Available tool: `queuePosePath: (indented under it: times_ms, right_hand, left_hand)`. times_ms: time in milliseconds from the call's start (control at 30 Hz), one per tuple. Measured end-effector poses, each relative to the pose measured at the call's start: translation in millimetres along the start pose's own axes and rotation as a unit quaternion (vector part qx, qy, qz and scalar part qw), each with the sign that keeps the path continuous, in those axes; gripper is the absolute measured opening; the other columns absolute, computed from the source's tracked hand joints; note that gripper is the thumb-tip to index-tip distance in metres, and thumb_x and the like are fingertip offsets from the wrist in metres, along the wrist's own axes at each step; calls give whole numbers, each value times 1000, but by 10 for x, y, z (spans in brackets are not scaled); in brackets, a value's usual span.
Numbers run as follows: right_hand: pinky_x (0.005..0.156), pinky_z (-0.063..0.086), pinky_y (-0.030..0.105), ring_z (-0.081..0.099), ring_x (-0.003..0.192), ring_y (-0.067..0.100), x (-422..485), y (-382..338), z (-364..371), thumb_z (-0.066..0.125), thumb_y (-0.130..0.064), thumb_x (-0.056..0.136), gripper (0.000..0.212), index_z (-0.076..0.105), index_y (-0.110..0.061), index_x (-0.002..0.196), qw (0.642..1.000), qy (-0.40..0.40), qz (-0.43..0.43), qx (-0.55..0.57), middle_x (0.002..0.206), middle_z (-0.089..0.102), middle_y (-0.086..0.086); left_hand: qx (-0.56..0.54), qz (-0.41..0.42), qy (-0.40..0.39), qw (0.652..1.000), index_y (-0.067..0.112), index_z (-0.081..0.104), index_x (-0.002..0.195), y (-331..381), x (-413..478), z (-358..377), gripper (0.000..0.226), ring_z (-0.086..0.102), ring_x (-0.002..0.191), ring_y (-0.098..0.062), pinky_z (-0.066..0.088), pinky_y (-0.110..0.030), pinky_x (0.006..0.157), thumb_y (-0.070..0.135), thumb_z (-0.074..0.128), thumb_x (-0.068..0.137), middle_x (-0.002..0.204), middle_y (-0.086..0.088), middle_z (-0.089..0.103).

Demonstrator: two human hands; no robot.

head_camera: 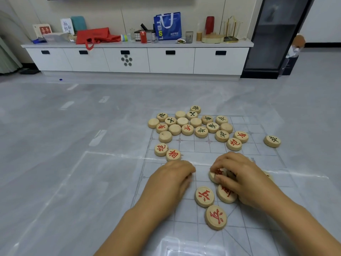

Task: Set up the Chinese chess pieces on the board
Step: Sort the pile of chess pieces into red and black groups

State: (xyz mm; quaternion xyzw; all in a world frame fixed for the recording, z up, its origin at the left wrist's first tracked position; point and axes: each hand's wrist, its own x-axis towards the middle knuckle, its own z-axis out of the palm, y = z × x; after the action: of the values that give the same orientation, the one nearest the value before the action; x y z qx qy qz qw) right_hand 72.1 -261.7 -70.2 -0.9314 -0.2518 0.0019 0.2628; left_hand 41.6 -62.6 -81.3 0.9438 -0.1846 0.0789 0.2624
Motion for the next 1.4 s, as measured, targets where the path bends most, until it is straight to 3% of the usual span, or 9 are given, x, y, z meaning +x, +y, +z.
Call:
queuePosePath:
  times_ms: [100, 267, 400, 600, 767, 933, 1033, 1167, 1400]
  right_hand:
    - [89, 31, 10, 42, 110, 0, -16, -7, -37, 57, -28, 86, 24, 59, -32, 109, 1000, -11, 4, 21, 113, 46, -23]
    - [108, 27, 32, 30, 132, 9, 186, 299, -438, 53, -31, 88, 39, 50, -29, 126, 989, 97, 95, 56, 144, 35, -9]
    - [113, 18, 43, 19, 141, 22, 615, 818, -625, 40, -42, 92, 49, 38, -25, 138, 982, 89, 169, 8, 154, 22, 3]
    - [116, 12, 46, 16, 143, 25, 827, 1430, -533, 15, -55, 92, 61, 30, -22, 142, 939, 95, 317, -93, 154, 20, 9]
    - [117, 7, 33, 16, 143, 18, 1279, 1199, -283, 21, -42, 97, 53, 30, -15, 142, 982, 97, 164, -12, 153, 24, 7]
    - [117, 0, 35, 0, 144, 14, 1785, 1045, -121, 28, -50, 93, 56, 18, -30, 145, 997, -53, 52, -37, 157, 6, -4]
    - [118, 5, 36, 6, 144, 15, 1897, 1013, -123, 31, -57, 91, 60, 20, -32, 144, 995, -97, 26, -17, 155, 16, -7]
    - [115, 11, 31, 16, 142, 12, 1649, 922, -78, 33, -46, 93, 53, 27, -28, 143, 998, -65, 4, -2, 152, 27, -7]
    - [117, 8, 26, 12, 141, 4, 862, 614, 37, 21, -53, 92, 53, 26, -35, 141, 997, -82, -12, -8, 151, 22, -14]
  left_hand:
    - [3, -29, 52, 998, 25, 52, 125, -15, 41, -65, 39, 33, 131, -7, 18, -17, 103, 39, 42, 91, 140, 9, 44]
    - [56, -149, 31, 987, 32, 28, 142, -322, 315, -146, 55, -1, 145, -17, 3, -37, 116, 47, 43, 91, 157, 5, 7]
    - [15, -185, 32, 982, 34, 23, 143, -656, 835, -333, 57, 0, 145, -23, 5, -49, 116, 52, 35, 91, 158, 4, 7]
    - [52, -190, -111, 974, 42, 15, 144, -1261, 1267, -318, 72, -1, 145, -21, -6, -58, 113, 74, 18, 80, 157, 9, 4]
    - [34, -112, -113, 987, 38, 19, 144, -1175, 1636, -98, 71, 0, 145, -18, -14, -56, 112, 69, 14, 80, 157, 6, 13]
    - [71, -51, -190, 978, 43, 12, 143, -1064, 2019, 4, 62, -8, 145, -20, -10, -55, 114, 67, 20, 87, 157, 11, 7]
    - [91, -25, -208, 974, 44, 10, 144, -1016, 2094, 43, 60, -6, 145, -17, -5, -53, 115, 65, 21, 88, 157, 13, 5]
    - [83, -13, -198, 977, 43, 11, 144, -901, 1850, 42, 57, -1, 145, -15, -3, -51, 115, 61, 19, 91, 157, 12, 7]
    - [43, -18, -204, 978, 45, 13, 142, -545, 997, 34, 63, -5, 143, -6, -11, -47, 115, 63, 9, 82, 156, 15, 6]
